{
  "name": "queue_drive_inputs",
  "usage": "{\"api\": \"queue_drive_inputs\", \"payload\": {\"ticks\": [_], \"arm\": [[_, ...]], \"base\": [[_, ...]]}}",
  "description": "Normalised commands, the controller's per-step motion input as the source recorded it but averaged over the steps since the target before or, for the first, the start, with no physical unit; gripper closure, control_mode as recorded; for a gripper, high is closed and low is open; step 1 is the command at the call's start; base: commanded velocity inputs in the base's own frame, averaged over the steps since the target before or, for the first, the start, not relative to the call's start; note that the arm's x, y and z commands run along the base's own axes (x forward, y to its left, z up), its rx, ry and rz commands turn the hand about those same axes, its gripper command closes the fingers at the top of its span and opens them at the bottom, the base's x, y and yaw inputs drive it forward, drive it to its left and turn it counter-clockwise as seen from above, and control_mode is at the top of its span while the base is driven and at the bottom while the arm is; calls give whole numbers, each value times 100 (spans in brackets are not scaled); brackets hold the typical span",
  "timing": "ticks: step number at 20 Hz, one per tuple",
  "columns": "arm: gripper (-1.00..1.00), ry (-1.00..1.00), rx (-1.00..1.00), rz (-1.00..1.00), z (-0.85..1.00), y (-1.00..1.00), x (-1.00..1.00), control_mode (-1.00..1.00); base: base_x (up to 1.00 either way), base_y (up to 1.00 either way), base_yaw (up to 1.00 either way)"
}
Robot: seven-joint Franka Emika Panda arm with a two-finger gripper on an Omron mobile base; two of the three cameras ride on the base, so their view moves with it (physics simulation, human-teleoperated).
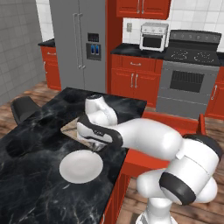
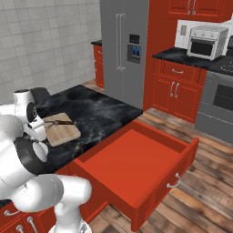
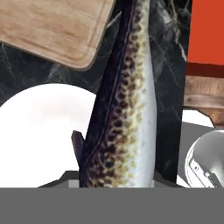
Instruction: Pick up the knife from the drawer and place it on the cutting board. Then place the meat from the plate to the cutting board.
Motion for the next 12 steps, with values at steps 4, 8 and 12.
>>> {"api": "queue_drive_inputs", "payload": {"ticks": [4,8,12], "arm": [[100,0,0,-20,14,-35,34,-100],[100,1,0,-20,0,-20,46,-100],[100,3,0,-15,0,-15,50,-100]], "base": [[0,0,0],[0,0,0],[0,0,0]]}}
